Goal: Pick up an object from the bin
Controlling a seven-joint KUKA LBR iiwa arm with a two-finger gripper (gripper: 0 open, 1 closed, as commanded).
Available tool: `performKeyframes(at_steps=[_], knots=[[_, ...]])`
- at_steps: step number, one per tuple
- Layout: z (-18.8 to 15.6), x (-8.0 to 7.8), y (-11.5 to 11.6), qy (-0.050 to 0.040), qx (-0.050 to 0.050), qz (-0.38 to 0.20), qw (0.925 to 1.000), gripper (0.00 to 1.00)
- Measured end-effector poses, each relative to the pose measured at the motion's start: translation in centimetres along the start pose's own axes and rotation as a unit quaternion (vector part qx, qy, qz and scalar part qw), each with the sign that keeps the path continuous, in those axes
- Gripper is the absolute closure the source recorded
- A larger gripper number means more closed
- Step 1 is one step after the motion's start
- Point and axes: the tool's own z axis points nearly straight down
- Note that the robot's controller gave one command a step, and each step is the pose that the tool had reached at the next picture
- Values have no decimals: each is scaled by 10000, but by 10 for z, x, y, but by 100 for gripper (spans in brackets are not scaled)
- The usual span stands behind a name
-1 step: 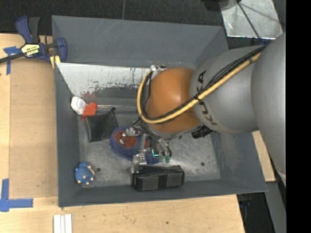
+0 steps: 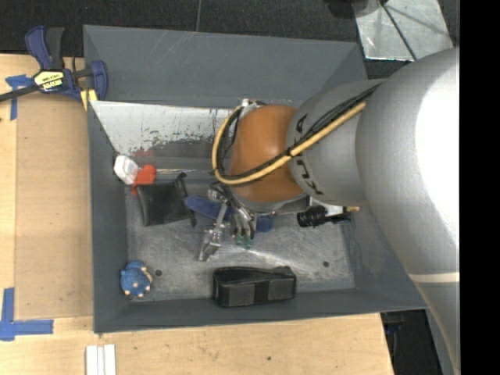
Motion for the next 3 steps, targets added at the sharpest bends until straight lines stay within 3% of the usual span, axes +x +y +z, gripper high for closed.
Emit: performKeyframes(at_steps=[1,2,3], knots=[[-3,-3,1,32,23,-3,10000,0],[0,-2,7,24,18,468,9989,0],[0,4,9,1,14,1311,9914,0]])
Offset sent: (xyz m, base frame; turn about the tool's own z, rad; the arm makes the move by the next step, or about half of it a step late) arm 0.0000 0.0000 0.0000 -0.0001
